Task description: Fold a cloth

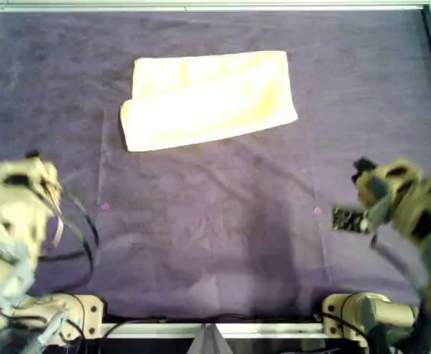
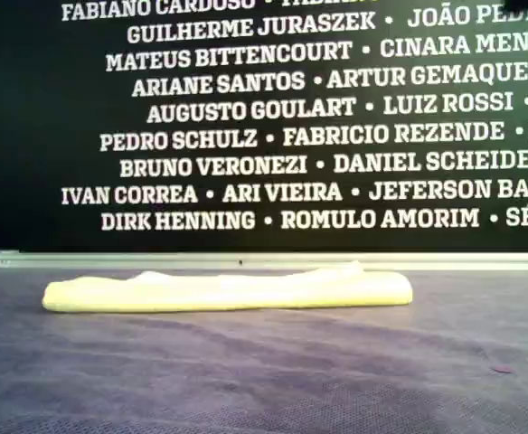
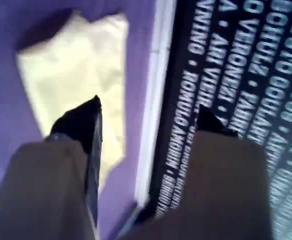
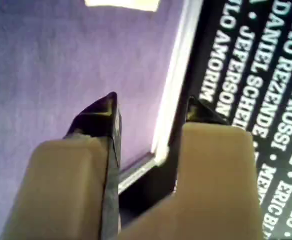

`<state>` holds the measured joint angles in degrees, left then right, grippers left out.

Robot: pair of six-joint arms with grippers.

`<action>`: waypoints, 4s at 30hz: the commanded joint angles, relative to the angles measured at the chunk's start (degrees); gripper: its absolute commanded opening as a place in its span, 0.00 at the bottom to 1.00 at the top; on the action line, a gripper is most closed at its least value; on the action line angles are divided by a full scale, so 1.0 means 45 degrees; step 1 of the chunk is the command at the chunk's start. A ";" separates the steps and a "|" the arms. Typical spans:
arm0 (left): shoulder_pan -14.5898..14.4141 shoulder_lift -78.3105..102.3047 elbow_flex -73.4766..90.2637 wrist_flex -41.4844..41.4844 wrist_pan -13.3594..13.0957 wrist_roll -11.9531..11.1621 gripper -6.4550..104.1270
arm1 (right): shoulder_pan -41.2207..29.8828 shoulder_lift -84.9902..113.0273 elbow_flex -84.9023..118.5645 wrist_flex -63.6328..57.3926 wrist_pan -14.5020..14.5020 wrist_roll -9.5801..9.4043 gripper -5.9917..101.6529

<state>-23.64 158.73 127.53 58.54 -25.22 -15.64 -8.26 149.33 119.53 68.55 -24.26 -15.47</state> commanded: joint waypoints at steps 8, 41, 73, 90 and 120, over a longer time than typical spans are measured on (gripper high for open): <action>-0.0293 0.3848 0.5996 -0.4102 -0.0117 0.3164 0.66 | -0.0137 0.2754 0.7031 -0.7129 0.0020 0.0078 0.56; -0.0293 -0.5059 0.2793 -0.7832 -0.0059 0.3359 0.66 | 0.0332 -0.5723 0.3535 -1.0137 -0.0195 0.1738 0.56; -0.1230 -1.6406 -0.6484 -0.7695 0.0723 0.0762 0.82 | 0.5176 -2.0527 -1.0234 -0.9883 0.4180 0.3145 0.56; 0.0488 -1.7793 -0.6973 -0.7734 0.4180 -0.0469 0.83 | 0.5176 -2.3145 -1.4961 -0.6895 0.5410 0.2949 0.56; 0.0488 -2.1074 -1.1133 -0.7656 0.4180 -0.0449 0.76 | 0.5215 -2.4180 -1.6543 -0.6406 0.5410 0.3145 0.32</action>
<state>-22.68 61.61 80.60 24.87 -6.50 -17.58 15.21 38.94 48.69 39.81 0.26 -1.76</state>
